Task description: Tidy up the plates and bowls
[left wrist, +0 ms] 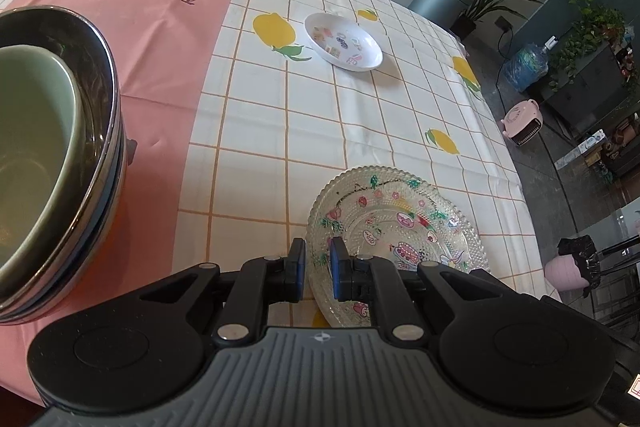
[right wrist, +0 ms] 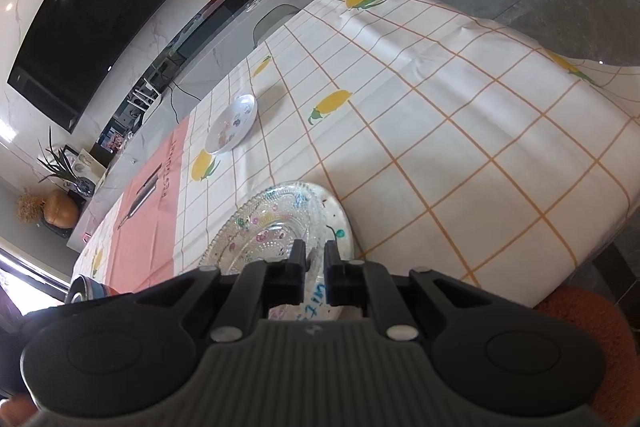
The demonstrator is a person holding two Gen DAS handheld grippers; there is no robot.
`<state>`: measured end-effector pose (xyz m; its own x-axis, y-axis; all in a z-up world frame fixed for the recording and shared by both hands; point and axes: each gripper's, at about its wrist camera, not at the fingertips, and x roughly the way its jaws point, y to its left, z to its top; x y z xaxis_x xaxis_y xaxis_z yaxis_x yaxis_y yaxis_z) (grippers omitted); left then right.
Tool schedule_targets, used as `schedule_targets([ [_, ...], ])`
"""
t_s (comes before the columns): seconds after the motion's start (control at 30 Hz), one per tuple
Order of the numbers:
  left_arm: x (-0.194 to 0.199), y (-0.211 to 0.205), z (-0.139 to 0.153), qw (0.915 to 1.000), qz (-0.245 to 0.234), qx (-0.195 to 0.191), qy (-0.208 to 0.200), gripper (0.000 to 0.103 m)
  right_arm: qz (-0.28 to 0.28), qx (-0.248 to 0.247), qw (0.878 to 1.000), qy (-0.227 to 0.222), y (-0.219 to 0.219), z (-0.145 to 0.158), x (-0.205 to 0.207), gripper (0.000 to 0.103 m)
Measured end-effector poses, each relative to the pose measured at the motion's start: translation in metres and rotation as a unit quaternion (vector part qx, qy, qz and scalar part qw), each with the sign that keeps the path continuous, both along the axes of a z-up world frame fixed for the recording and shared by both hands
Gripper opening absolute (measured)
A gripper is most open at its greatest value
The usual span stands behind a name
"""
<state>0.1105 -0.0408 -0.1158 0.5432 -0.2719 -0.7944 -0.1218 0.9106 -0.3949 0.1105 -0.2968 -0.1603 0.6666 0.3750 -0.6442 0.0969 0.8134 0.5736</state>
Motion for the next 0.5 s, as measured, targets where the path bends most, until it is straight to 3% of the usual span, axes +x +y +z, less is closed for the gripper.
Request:
schedule_targets([
  [0.5, -0.005, -0.010, 0.001, 0.9982, -0.019, 0.050, -0.027, 0.015, -0.011, -0.080, 0.996, -0.035, 0.021, 0.000, -0.005, 0.010],
])
